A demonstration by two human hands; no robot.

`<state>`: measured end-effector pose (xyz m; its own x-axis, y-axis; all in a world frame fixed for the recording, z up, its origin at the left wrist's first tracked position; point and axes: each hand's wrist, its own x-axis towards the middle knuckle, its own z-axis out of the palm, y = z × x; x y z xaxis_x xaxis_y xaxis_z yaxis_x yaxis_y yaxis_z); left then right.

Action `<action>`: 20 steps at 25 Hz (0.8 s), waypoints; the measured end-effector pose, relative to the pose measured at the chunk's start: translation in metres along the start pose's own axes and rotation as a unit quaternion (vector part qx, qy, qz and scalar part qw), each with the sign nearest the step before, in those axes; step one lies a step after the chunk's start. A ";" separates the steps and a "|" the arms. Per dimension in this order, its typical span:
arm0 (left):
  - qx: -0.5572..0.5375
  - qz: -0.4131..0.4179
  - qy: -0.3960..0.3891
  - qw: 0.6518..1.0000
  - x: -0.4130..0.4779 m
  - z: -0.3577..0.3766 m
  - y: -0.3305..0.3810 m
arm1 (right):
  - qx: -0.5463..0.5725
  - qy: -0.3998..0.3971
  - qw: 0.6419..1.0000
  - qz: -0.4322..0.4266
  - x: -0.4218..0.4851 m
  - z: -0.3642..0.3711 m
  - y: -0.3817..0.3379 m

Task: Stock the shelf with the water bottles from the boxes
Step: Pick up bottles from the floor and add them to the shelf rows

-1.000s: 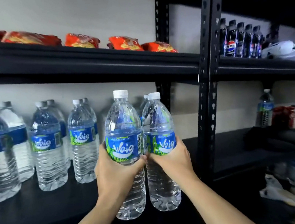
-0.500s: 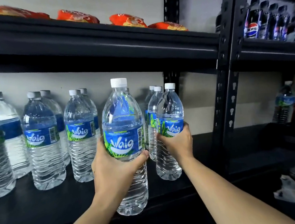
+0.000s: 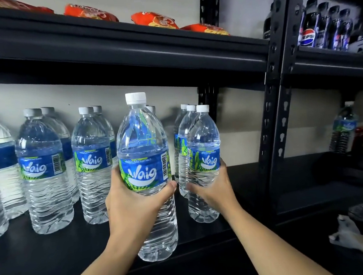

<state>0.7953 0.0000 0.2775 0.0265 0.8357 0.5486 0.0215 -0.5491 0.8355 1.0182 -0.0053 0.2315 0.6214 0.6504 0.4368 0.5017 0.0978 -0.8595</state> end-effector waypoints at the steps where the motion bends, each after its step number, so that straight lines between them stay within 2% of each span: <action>1: -0.002 -0.002 0.001 1.000 0.000 0.000 0.000 | -0.005 -0.010 1.000 0.010 -0.009 -0.001 0.008; 5: 0.009 0.004 -0.007 1.000 -0.003 0.003 0.000 | -0.008 0.012 0.998 0.065 -0.020 0.003 0.026; 15: 0.013 0.011 -0.007 1.000 -0.002 0.018 -0.003 | -0.010 0.014 0.999 0.049 -0.004 0.007 0.036; 20: 0.008 0.009 -0.004 1.000 0.001 0.027 -0.005 | -0.014 -0.030 0.999 0.027 -0.009 0.001 0.042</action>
<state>0.8226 0.0036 0.2732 0.0353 0.8252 0.5638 0.0379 -0.5648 0.8243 1.0326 -0.0066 0.1914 0.6114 0.6985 0.3720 0.4854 0.0403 -0.8734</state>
